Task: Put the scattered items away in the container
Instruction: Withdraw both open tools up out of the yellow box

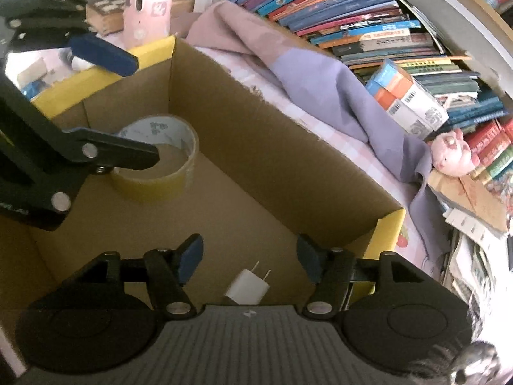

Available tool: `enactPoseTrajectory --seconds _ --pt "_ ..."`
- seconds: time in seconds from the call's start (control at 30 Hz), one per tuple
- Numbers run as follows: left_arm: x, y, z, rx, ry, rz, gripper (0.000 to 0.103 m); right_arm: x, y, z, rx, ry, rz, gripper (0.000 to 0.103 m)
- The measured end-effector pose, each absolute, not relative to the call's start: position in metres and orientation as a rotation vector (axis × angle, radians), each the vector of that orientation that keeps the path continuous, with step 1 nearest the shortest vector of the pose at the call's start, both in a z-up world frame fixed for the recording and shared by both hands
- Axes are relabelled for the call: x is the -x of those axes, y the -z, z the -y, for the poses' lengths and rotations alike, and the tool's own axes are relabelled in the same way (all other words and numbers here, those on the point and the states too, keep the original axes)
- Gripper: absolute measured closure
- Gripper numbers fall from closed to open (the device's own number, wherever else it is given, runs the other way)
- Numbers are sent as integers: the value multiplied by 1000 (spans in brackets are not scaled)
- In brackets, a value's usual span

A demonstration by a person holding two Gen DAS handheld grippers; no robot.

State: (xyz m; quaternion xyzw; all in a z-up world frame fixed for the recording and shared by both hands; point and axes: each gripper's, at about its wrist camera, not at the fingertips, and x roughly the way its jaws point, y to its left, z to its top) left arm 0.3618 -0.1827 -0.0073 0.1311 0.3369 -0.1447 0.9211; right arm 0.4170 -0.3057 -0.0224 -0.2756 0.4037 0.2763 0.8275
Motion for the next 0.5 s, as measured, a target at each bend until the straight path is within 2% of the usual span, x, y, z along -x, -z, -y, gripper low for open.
enactPoseTrajectory --seconds 0.2,0.5 --pt "-345 -13 176 -235 292 -635 20 -403 3 312 538 -568 -801 40" --pt "-308 -43 163 -201 306 -559 19 -373 -35 322 456 -510 -708 39"
